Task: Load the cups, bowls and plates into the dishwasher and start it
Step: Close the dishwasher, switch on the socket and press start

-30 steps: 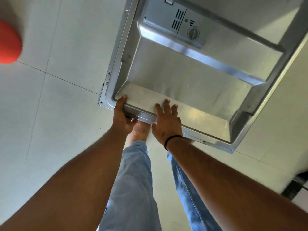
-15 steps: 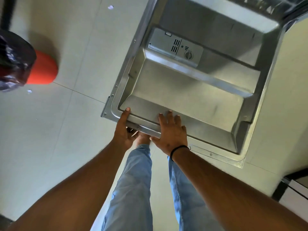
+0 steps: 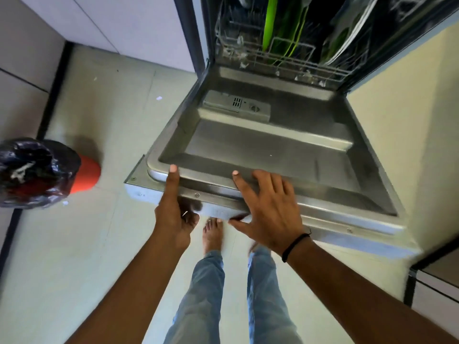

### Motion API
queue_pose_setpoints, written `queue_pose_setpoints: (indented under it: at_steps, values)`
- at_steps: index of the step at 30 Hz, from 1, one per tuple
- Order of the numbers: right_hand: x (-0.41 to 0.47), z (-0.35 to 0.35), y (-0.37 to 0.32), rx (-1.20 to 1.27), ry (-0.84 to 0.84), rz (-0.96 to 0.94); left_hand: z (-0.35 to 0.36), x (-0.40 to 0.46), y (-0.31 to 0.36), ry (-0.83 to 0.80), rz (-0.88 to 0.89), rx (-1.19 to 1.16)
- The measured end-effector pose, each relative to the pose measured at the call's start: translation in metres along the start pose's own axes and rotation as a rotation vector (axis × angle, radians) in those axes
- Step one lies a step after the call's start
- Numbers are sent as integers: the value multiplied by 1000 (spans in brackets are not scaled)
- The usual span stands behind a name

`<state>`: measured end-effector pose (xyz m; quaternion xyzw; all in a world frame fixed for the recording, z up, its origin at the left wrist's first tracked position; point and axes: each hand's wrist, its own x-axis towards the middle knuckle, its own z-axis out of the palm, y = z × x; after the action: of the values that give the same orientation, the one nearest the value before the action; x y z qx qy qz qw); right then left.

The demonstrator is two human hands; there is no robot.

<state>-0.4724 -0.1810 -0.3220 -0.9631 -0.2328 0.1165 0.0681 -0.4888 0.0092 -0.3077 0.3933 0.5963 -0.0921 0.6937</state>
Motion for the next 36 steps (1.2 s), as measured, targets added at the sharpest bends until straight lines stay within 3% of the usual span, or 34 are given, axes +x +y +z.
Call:
queue_pose_setpoints:
  at_steps: [3,10,19,29,36]
  values:
    - [10,-30,2,-44,172,-10,19,-21,25,-2,129,-24]
    - [67,-106,31,-80,362,13,56,-52,87,-87,348,80]
    - [134,-190,65,-93,317,5,109,-73,175,-238,358,163]
    - [180,-251,78,-82,188,81,158,-108,227,-187,444,315]
    - [181,-274,77,-91,353,215,204,-126,272,-193,361,406]
